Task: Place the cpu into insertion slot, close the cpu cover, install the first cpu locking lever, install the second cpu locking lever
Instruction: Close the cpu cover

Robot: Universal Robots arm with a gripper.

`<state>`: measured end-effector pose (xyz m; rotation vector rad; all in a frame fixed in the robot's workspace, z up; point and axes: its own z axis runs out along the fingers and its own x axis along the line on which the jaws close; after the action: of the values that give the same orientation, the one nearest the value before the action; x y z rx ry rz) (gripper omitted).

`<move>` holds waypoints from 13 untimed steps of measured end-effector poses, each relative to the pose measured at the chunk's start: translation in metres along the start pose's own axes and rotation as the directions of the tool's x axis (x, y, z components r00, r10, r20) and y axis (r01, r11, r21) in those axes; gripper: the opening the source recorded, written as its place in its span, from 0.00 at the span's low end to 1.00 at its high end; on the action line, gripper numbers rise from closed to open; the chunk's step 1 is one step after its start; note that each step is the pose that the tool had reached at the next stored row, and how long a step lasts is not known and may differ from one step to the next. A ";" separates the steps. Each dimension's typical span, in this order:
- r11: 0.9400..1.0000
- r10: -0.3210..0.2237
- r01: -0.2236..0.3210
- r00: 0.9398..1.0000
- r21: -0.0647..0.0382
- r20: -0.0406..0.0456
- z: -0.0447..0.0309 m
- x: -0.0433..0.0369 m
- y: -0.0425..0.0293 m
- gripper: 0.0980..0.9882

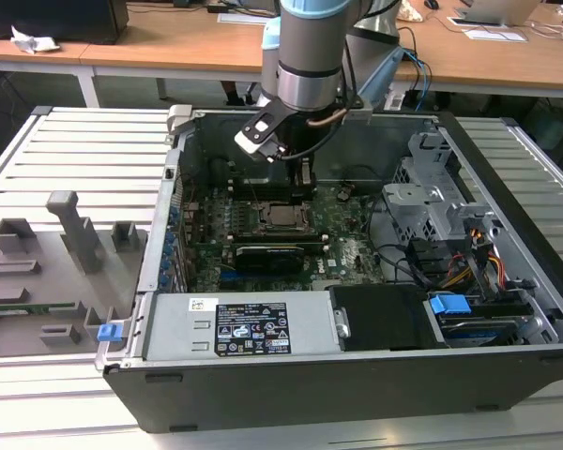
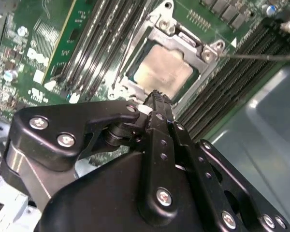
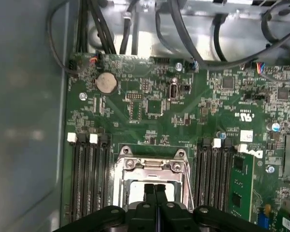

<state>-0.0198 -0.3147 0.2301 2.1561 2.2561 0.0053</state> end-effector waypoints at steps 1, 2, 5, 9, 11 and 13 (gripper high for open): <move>1.000 0.000 0.000 1.000 0.000 0.000 0.0015 -0.0008 -0.0020 0.01; 1.000 -0.001 0.001 1.000 0.000 0.000 0.0033 -0.0012 -0.0071 0.01; 1.000 -0.002 0.002 1.000 0.000 0.000 0.0076 -0.0006 -0.0209 0.01; 1.000 -0.008 0.008 1.000 0.000 0.000 0.0136 -0.0001 -0.0298 0.01; 1.000 -0.009 0.009 1.000 0.000 0.000 0.0157 0.0000 -0.0314 0.01; 1.000 -0.009 0.009 1.000 0.000 0.000 0.0181 0.0002 -0.0337 0.01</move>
<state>-0.0532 -0.3162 0.2114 2.1464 2.2654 0.0055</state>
